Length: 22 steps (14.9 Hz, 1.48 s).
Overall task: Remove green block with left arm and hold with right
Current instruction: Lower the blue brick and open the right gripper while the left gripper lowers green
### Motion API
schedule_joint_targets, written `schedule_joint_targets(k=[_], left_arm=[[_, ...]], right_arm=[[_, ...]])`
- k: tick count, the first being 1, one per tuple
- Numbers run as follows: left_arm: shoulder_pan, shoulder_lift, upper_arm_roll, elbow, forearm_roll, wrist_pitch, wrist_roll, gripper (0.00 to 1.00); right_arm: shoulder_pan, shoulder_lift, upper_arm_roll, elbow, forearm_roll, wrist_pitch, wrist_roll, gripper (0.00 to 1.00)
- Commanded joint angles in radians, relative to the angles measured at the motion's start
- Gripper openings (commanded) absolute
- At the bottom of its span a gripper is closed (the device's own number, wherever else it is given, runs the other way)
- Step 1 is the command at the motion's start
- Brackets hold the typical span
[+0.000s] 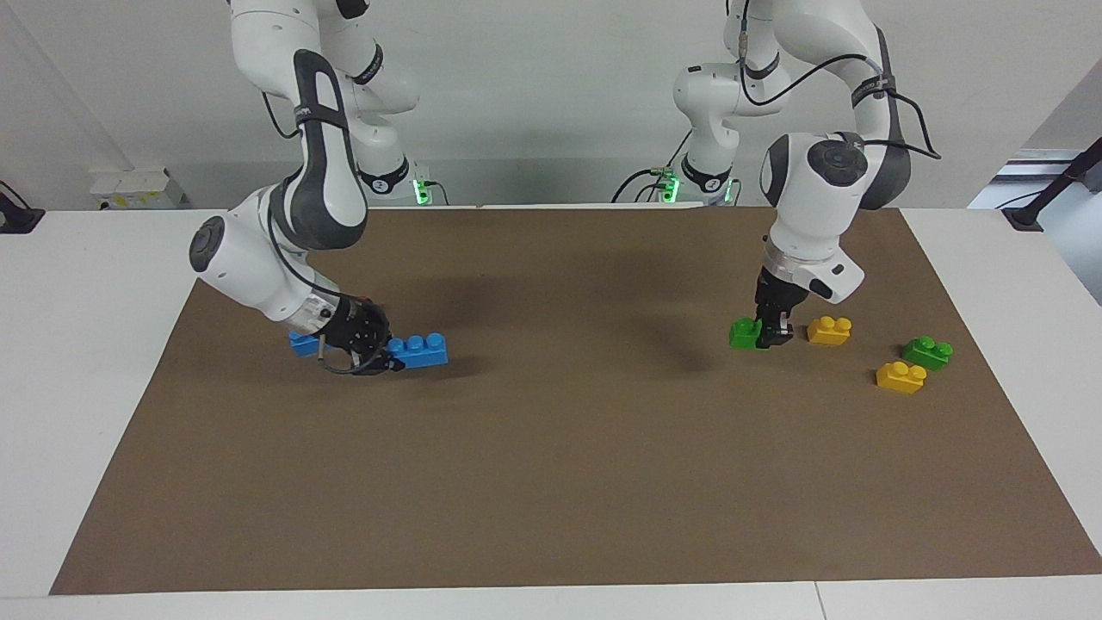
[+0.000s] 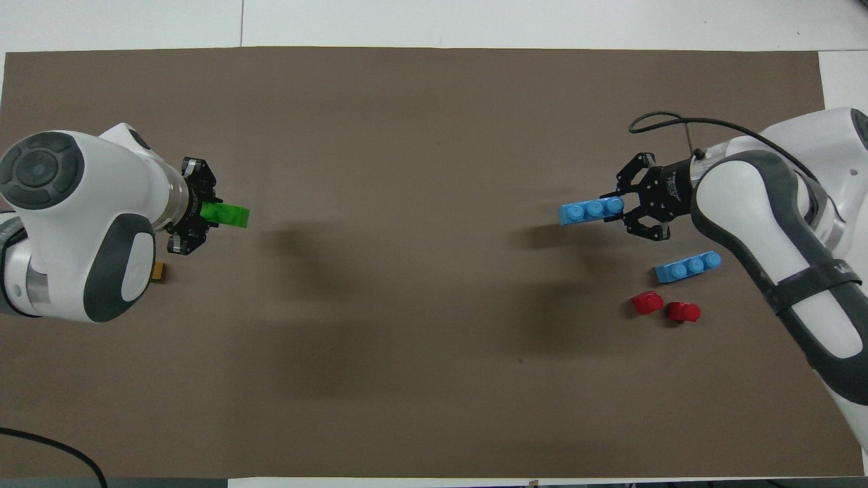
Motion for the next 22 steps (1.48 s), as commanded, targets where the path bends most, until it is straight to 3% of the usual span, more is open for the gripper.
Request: schedule_joint_targets(k=[1, 12, 18, 22], left_arm=[[0.071, -0.003, -0.010, -0.007, -0.022, -0.011, 0.202, 0.00], [0.211, 0.112, -0.007, 0.001, -0.065, 0.135, 0.586, 0.00], [0.226, 0.229, -0.006, 0.044, -0.057, 0.195, 0.676, 0.00], [0.240, 0.263, -0.006, 0.053, -0.056, 0.239, 0.679, 0.00]], right_arm=[[-0.071, 0.036, 0.016, 0.016, -0.020, -0.016, -0.063, 0.00], [-0.174, 0.069, 0.016, -0.025, -0.018, -0.007, -0.164, 0.00], [-0.180, 0.087, 0.016, -0.058, -0.004, 0.030, -0.204, 0.00], [-0.180, 0.093, 0.019, -0.067, 0.002, 0.040, -0.206, 0.00]])
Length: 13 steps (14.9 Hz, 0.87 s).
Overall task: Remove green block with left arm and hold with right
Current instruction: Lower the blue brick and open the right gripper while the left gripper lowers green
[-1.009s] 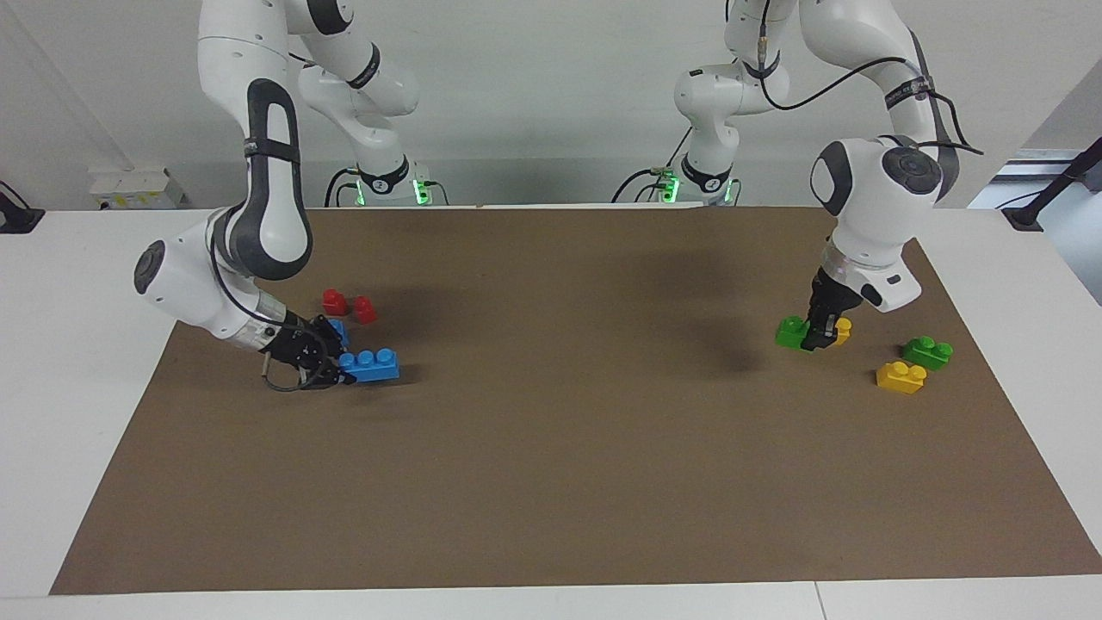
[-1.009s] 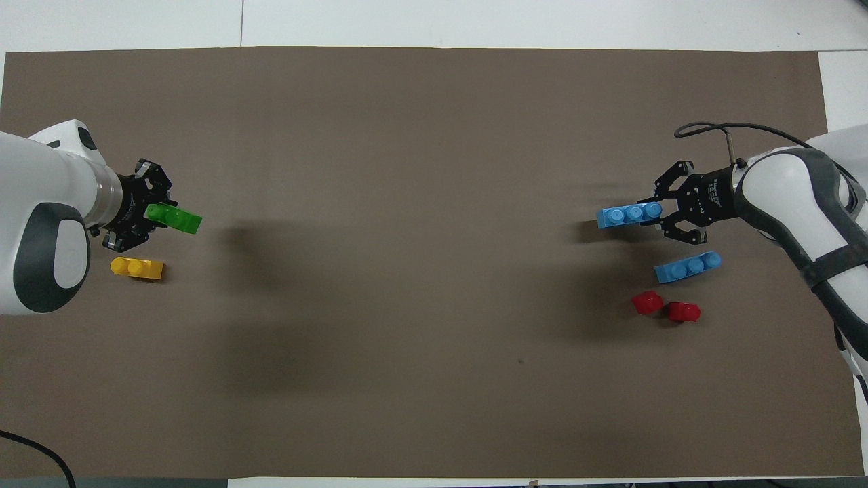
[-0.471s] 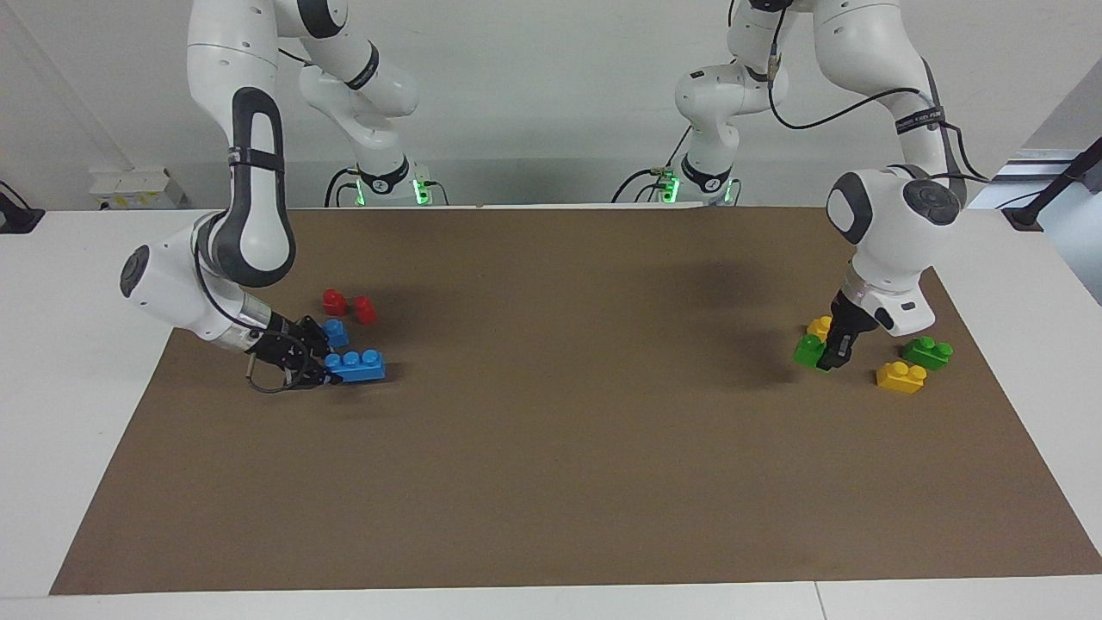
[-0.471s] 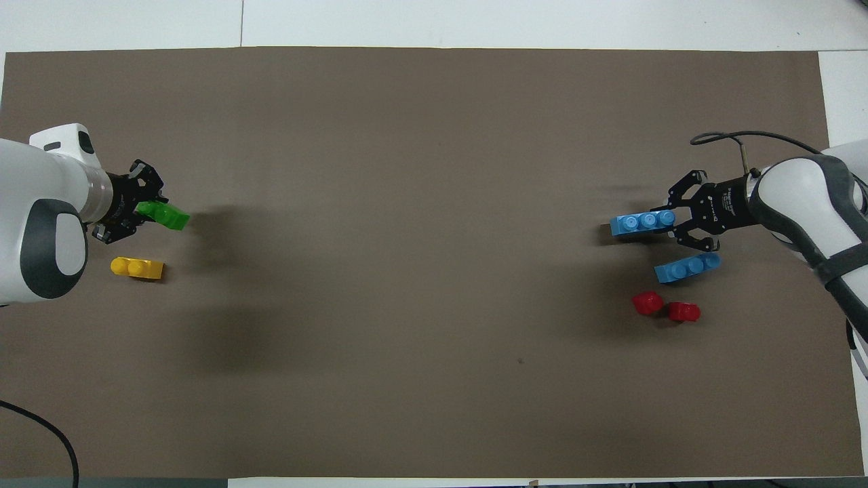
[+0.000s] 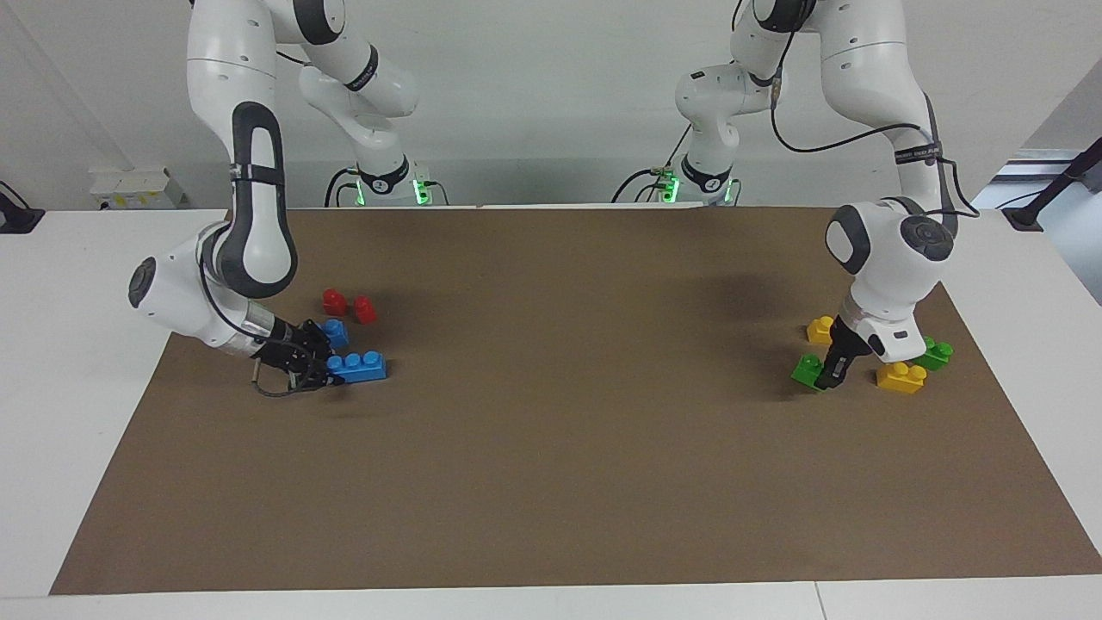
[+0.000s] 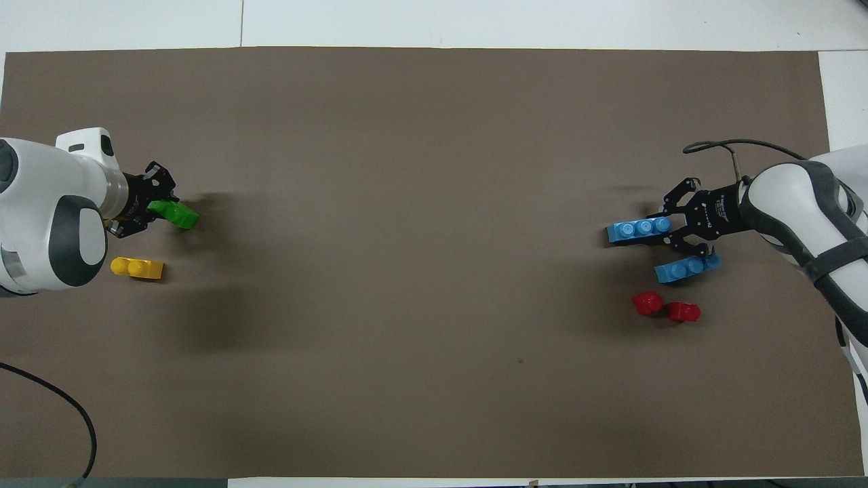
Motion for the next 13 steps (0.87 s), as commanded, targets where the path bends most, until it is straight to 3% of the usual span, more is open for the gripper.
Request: schedule_joint_targets(k=[1, 2, 3, 4, 5, 6, 9, 10, 11, 13], left_arm=[[0.018, 0.037, -0.007, 0.029, -0.008, 0.031, 0.026, 0.00], [0.019, 0.040, -0.007, 0.029, -0.009, 0.038, 0.026, 0.00], [0.022, 0.042, -0.007, 0.029, -0.011, 0.049, 0.026, 0.00], [0.033, 0.048, -0.007, 0.029, -0.011, 0.058, 0.024, 0.00], [0.034, 0.054, -0.007, 0.029, -0.011, 0.071, 0.020, 0.00], [0.036, 0.057, -0.007, 0.028, -0.011, 0.083, 0.014, 0.00], [0.034, 0.061, -0.007, 0.023, -0.012, 0.094, 0.012, 0.00], [0.033, 0.061, -0.007, 0.023, -0.012, 0.092, 0.012, 0.41], [0.030, 0.061, -0.007, 0.023, -0.011, 0.091, 0.012, 0.99], [0.030, 0.058, -0.007, 0.026, -0.011, 0.083, 0.015, 1.00]], right_arm=[[-0.012, -0.003, 0.014, -0.019, 0.005, 0.024, -0.024, 0.00], [-0.012, -0.003, 0.012, -0.019, 0.016, 0.024, -0.022, 0.00], [-0.009, -0.003, 0.012, -0.017, 0.019, 0.022, -0.022, 0.07], [-0.008, -0.003, 0.012, -0.017, 0.017, 0.022, -0.022, 0.44], [-0.006, -0.003, 0.012, -0.013, 0.019, 0.018, -0.022, 0.73], [-0.006, -0.003, 0.012, -0.004, 0.017, 0.009, -0.016, 0.81], [-0.015, -0.016, 0.011, 0.047, 0.017, -0.036, -0.010, 0.88], [-0.015, -0.025, 0.009, 0.056, 0.017, -0.054, -0.008, 0.92], [-0.015, -0.042, 0.009, 0.062, 0.016, -0.068, -0.005, 0.92], [-0.014, -0.075, 0.009, 0.062, 0.014, -0.093, 0.018, 0.92]])
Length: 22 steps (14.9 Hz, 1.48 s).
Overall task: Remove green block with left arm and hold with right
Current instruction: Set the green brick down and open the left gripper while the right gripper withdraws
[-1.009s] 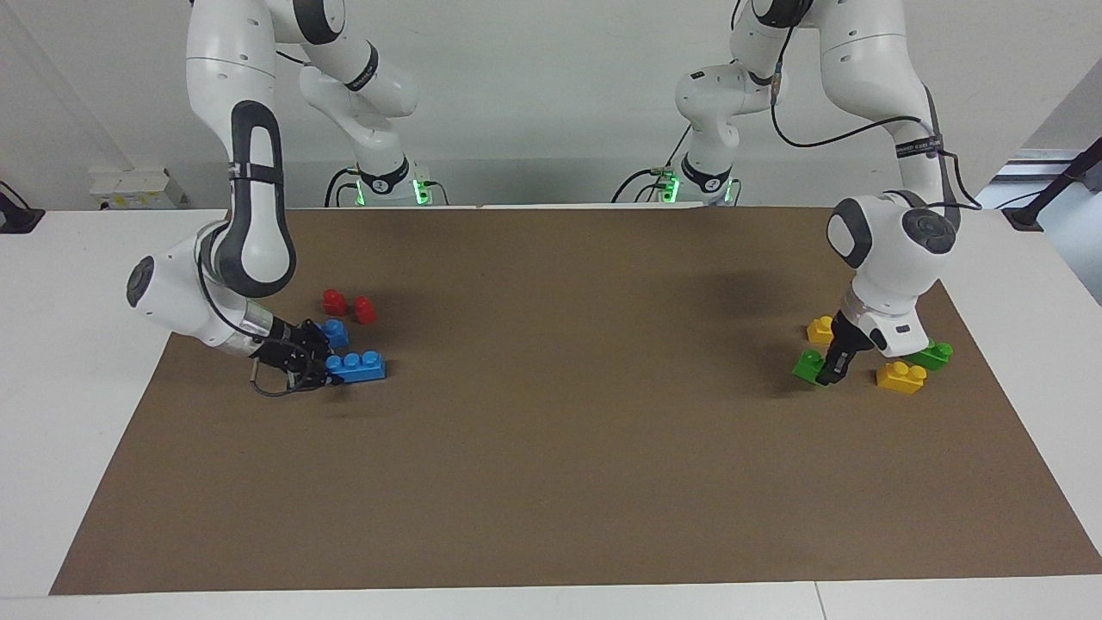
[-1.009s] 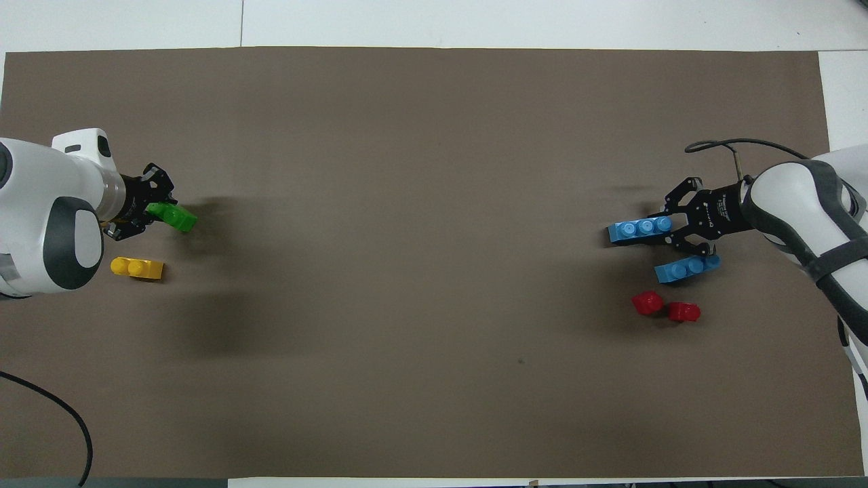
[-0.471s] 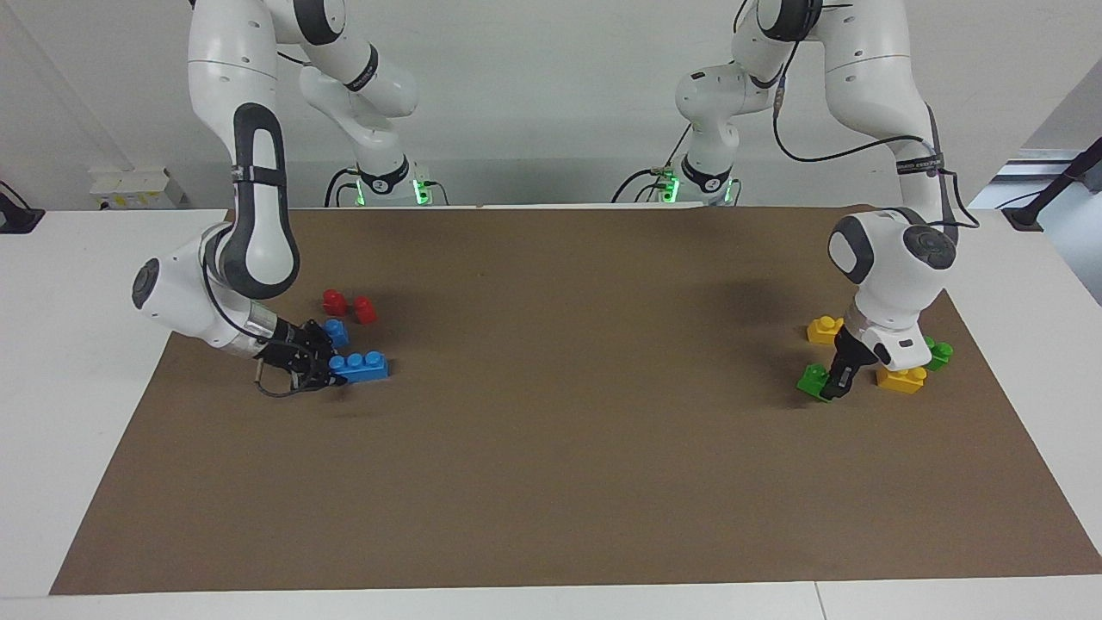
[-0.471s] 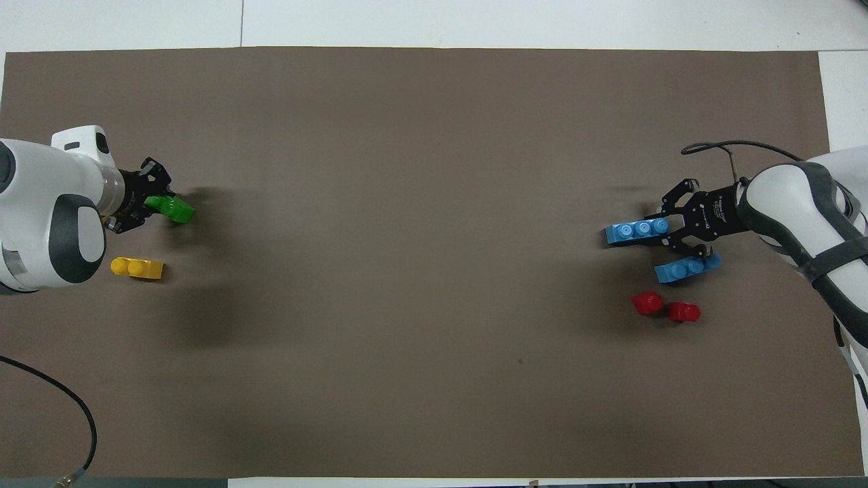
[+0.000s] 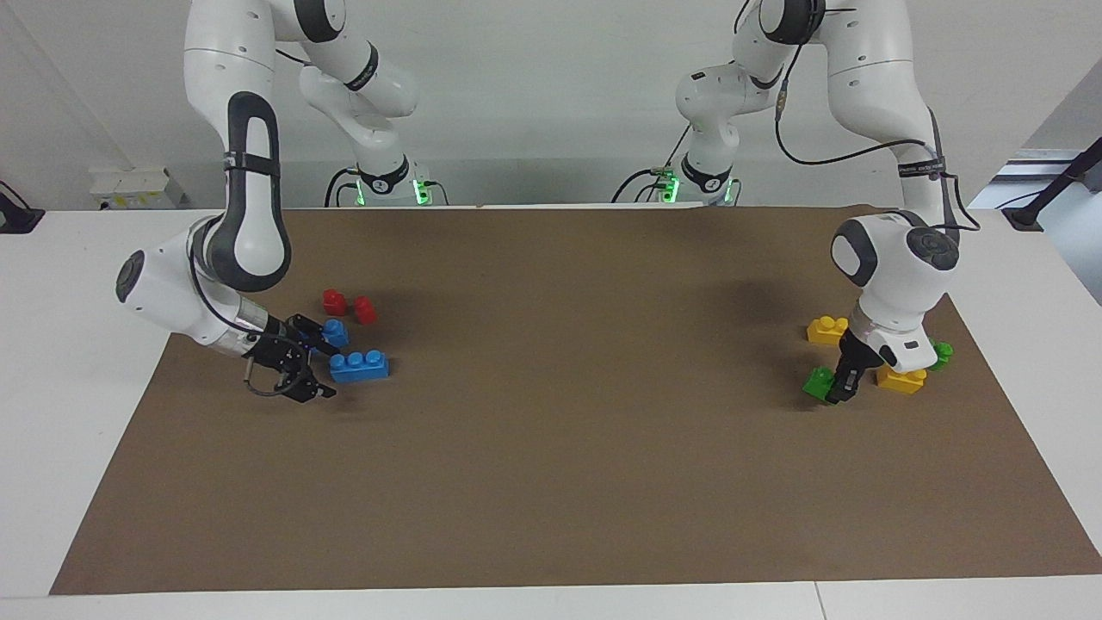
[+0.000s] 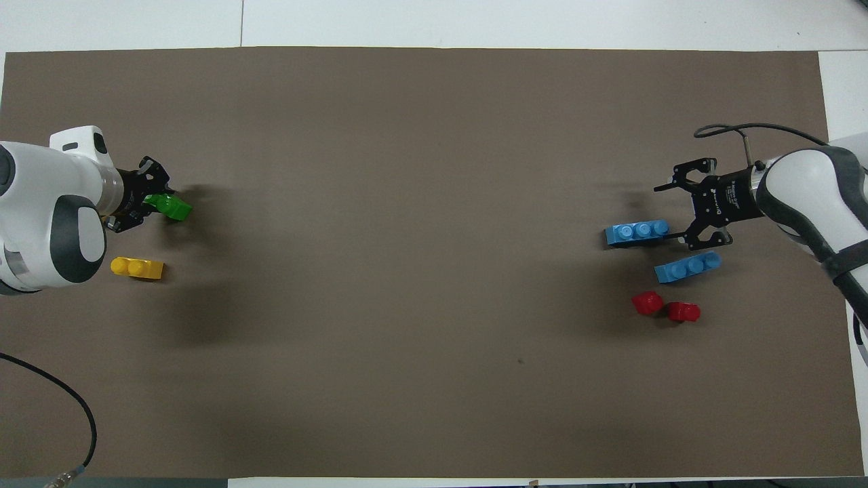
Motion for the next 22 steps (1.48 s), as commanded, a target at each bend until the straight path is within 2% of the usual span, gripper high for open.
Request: schedule_joint_targets(k=[1, 2, 3, 5, 8, 12, 17, 22], left_arm=[[0.003, 0.009, -0.004, 0.015, -0.009, 0.006, 0.015, 1.00], [0.002, 0.003, -0.004, 0.016, -0.009, -0.002, 0.015, 1.00], [0.002, -0.001, -0.004, 0.021, -0.007, -0.017, 0.018, 1.00], [-0.004, -0.012, -0.004, 0.054, -0.003, -0.073, 0.029, 1.00], [-0.015, -0.020, -0.012, 0.143, 0.032, -0.222, 0.035, 1.00], [-0.036, -0.084, -0.012, 0.165, 0.063, -0.333, 0.075, 1.00], [-0.055, -0.121, -0.014, 0.297, 0.089, -0.573, 0.180, 1.00], [-0.055, -0.208, -0.033, 0.308, 0.088, -0.701, 0.326, 1.00]], right_arm=[[-0.009, -0.062, 0.007, -0.001, 0.005, -0.047, 0.032, 0.93], [-0.002, -0.086, 0.007, -0.001, -0.002, -0.055, 0.049, 0.93], [0.002, -0.111, 0.007, -0.001, -0.010, -0.067, 0.055, 1.00], [0.023, -0.149, 0.008, 0.018, -0.073, -0.099, 0.051, 1.00], [0.054, -0.184, 0.016, 0.096, -0.197, -0.202, 0.022, 1.00], [0.088, -0.238, 0.020, 0.185, -0.333, -0.314, -0.209, 1.00], [0.129, -0.336, 0.022, 0.193, -0.456, -0.427, -0.472, 1.00], [0.181, -0.364, 0.023, 0.217, -0.547, -0.506, -0.797, 1.00]])
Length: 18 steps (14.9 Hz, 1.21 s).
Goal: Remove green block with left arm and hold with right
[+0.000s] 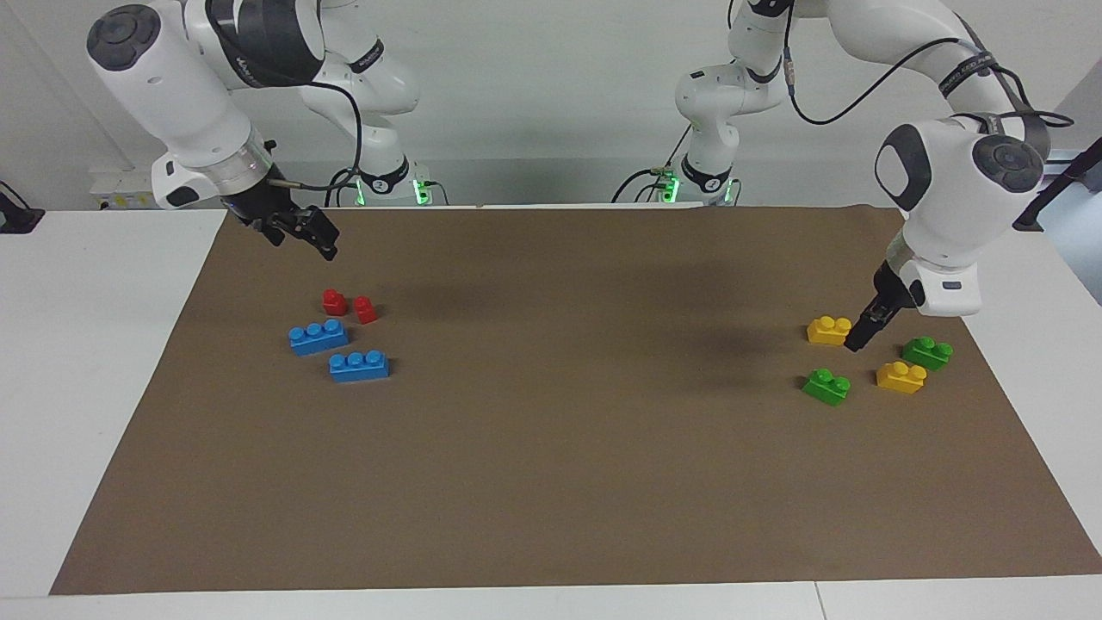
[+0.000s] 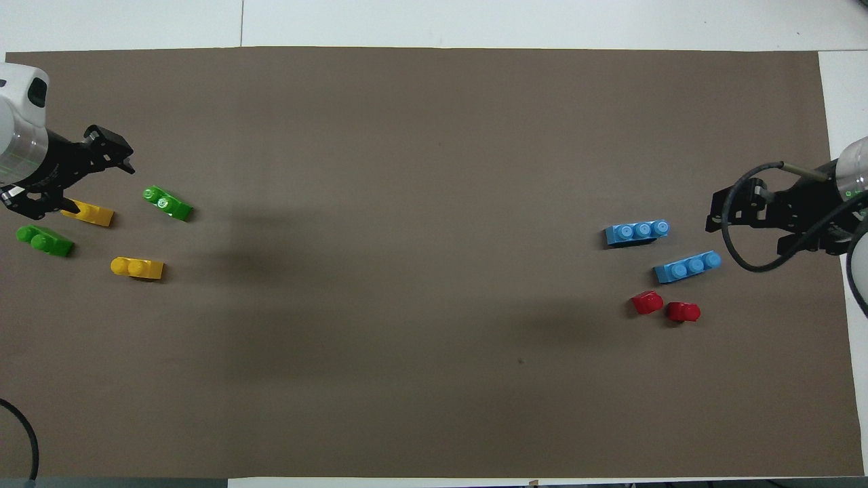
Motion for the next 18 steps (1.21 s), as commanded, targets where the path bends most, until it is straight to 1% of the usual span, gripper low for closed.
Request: schedule_joint_targets(k=[1, 3, 5, 8, 11, 13, 16, 18], left_arm=[[-0.008, -0.055, -0.010, 0.000, 0.016, -0.063, 0.114, 1.00], [-0.008, -0.095, -0.013, 0.000, 0.011, -0.121, 0.231, 1.00], [-0.008, -0.130, -0.018, 0.000, 0.009, -0.178, 0.364, 1.00], [-0.008, -0.161, -0.019, 0.012, 0.003, -0.256, 0.513, 1.00], [-0.006, -0.161, -0.016, 0.078, -0.067, -0.315, 0.517, 1.00], [0.003, -0.162, -0.015, 0.104, -0.118, -0.341, 0.517, 1.00], [0.006, -0.165, -0.009, 0.115, -0.145, -0.358, 0.518, 1.00], [0.001, -0.165, -0.015, 0.116, -0.141, -0.364, 0.549, 1.00]], right_arm=[[0.024, -0.002, 0.002, 0.016, -0.070, -0.003, -0.127, 1.00], [0.013, 0.001, -0.001, 0.016, -0.077, 0.032, -0.147, 1.00], [0.008, 0.004, -0.006, 0.023, -0.080, 0.034, -0.205, 1.00], [0.008, 0.004, -0.007, 0.023, -0.083, 0.032, -0.201, 1.00], [0.008, 0.002, -0.009, 0.022, -0.083, 0.031, -0.198, 1.00], [0.008, 0.002, -0.009, 0.022, -0.083, 0.029, -0.199, 1.00], [0.008, 0.002, -0.009, 0.022, -0.083, 0.029, -0.215, 1.00], [0.008, 0.002, -0.009, 0.022, -0.083, 0.026, -0.245, 1.00]])
